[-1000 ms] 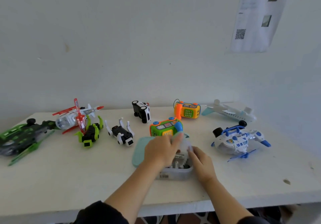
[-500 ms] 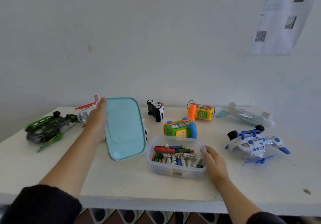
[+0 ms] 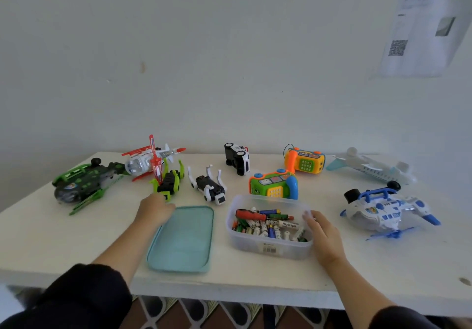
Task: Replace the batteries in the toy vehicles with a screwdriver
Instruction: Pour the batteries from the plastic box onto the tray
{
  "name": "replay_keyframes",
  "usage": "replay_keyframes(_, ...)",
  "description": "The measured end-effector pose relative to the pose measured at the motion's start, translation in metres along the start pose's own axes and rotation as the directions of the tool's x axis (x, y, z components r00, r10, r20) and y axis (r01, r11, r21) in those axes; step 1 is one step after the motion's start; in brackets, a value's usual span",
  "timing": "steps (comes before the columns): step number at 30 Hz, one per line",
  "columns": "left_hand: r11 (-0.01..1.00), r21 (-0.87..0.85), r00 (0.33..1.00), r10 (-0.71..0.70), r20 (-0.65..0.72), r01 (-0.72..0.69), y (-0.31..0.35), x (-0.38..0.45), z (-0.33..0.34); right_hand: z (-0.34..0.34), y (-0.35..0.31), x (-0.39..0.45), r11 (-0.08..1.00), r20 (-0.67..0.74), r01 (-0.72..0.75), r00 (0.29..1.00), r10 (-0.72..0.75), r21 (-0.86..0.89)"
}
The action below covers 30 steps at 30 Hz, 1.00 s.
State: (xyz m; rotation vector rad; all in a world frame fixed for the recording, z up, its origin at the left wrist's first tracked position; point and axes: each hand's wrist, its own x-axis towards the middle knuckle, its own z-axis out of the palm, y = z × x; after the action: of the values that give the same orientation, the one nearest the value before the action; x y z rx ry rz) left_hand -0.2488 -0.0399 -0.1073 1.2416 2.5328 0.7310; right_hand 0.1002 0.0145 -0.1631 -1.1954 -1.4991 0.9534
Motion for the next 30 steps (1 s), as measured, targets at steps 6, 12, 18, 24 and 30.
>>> replay_keyframes(6, 0.771, 0.118, 0.767, 0.636, -0.081, -0.626, 0.077, -0.038, 0.030, 0.002, -0.009, -0.003, 0.999, 0.048, 0.011, 0.999, -0.012, 0.034)
replay_keyframes(12, 0.566, 0.418, 0.703, 0.586, 0.402, -0.711, 0.128, -0.055, 0.069, 0.001, -0.007, -0.004, 1.000, 0.047, 0.014, 0.999, -0.014, 0.002)
replay_keyframes(18, 0.661, 0.331, 0.702, 0.713, 0.006, -0.674, 0.100, -0.050, 0.040, 0.001, -0.007, -0.004, 0.999, 0.029, -0.025, 0.999, 0.024, 0.027)
replay_keyframes(24, 0.959, 0.279, 0.958, 0.025, -0.286, 0.059, 0.006, -0.020, -0.008, 0.003, -0.004, 0.000, 0.999, 0.011, -0.022, 1.000, 0.022, 0.048)
replay_keyframes(30, 0.841, 0.452, 0.954, -0.261, -0.147, 0.299, -0.036, -0.024, -0.017, 0.006, -0.006, 0.008, 0.998, 0.022, -0.057, 0.998, 0.057, -0.003)
